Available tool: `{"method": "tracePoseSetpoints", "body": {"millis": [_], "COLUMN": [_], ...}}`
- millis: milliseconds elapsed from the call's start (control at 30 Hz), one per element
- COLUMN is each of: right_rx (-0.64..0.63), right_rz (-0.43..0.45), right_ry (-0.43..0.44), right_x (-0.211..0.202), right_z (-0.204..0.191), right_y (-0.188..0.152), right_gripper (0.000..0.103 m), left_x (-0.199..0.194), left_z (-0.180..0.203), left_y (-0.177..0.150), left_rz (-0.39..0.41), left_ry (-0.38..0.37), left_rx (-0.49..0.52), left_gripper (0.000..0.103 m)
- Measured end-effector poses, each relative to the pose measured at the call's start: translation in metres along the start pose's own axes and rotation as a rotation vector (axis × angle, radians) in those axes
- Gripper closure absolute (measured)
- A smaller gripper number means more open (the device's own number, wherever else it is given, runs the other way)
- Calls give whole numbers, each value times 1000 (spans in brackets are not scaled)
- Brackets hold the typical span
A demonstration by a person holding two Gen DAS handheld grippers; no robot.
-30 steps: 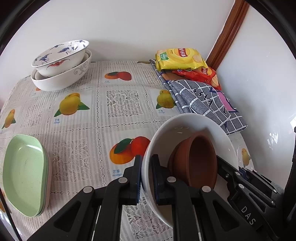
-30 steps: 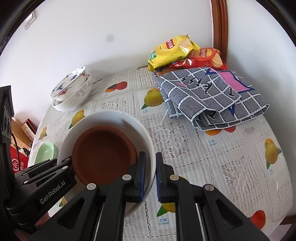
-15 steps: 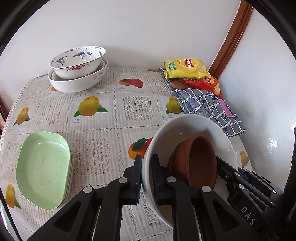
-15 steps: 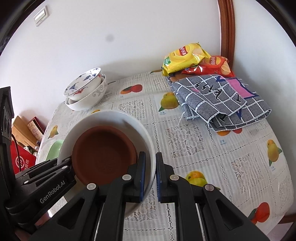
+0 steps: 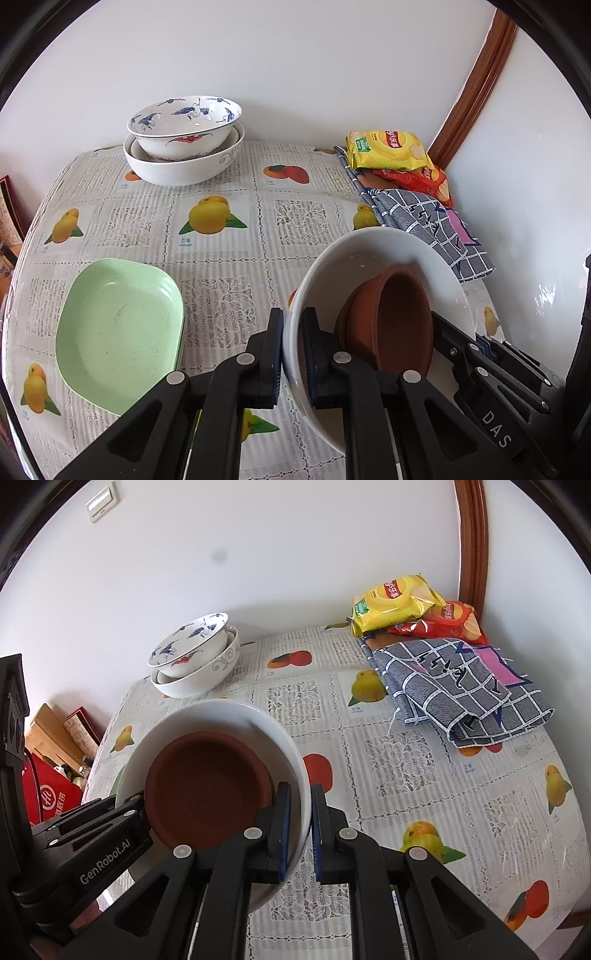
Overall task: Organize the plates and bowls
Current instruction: 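Lift the white bowl with both grippers and carry it to the plate stack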
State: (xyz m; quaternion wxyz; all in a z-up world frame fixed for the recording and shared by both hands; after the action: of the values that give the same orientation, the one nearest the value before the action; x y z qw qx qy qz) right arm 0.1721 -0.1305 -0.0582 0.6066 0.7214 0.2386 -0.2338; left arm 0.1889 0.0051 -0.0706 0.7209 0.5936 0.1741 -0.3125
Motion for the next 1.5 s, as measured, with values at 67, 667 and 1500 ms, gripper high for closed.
{"method": "tracePoseSetpoints", "body": {"millis": [67, 667, 1500], "right_rx": [-5, -47, -121], "right_rz": [-1, -18, -47], "right_ry": [3, 40, 143], "right_x": [1, 13, 35], "right_z": [-4, -48, -133], "right_y": [0, -9, -24], "right_gripper": [93, 93, 93], "left_x": [-2, -11, -34], "left_z": [-3, -48, -132], "left_y": [0, -2, -8], "left_rz": [1, 7, 41], "left_ry": [2, 37, 137], "left_rx": [-1, -49, -126], "left_gripper": [92, 92, 92]}}
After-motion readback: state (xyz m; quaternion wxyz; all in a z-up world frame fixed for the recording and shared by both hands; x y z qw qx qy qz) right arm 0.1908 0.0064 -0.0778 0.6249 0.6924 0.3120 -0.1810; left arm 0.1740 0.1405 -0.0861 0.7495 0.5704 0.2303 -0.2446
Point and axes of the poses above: each gripper's, at about its wrist camera, not at the fingertips, and x roughly the way its jaws point, z to its right, y to its top, the point moved 3 cm from there along x, roughly the way its jaws point, and after that the axes turned 15 degrees about z, right-handed, at the moved point
